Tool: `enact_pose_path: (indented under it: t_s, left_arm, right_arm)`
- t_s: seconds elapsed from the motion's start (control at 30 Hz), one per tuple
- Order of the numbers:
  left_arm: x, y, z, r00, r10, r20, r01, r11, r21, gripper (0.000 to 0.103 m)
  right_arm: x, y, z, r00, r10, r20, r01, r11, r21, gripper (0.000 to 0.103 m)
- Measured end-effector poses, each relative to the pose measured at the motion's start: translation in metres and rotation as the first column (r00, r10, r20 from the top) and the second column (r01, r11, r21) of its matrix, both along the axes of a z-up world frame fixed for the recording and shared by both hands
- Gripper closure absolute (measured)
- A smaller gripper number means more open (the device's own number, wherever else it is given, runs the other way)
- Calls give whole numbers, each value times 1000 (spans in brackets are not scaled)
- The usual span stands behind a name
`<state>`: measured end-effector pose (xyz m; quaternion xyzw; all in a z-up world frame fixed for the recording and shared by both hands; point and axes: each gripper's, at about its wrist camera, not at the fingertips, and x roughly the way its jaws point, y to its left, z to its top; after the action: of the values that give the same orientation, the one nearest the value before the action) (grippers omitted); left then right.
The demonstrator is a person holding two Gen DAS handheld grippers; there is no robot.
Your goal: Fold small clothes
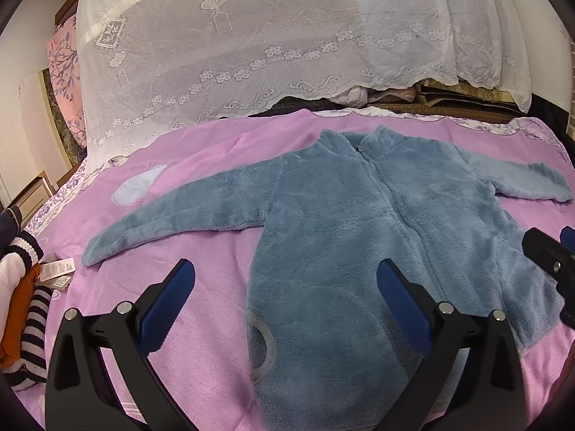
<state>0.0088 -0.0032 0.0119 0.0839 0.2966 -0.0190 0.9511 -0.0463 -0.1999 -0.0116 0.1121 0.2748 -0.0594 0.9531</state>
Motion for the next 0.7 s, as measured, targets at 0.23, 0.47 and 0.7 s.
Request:
enact_pose_path:
  t_s: [0.23, 0.47, 0.7]
  left_arm:
    - [-3, 2, -1, 1000, 21, -6, -21, 1000, 16, 4]
    - [0, 5, -1, 999, 47, 11, -47, 999, -9, 4]
    - [-1, 7, 1, 998, 58, 2, -58, 997, -55, 4]
  right_arm:
    - [3, -31, -5, 1000, 2, 16, -4, 991, 134, 3]
    - [3, -58, -3, 997, -79, 24, 74, 985, 158, 3]
    - [8, -99, -7, 984, -179, 2, 176, 967, 186, 3]
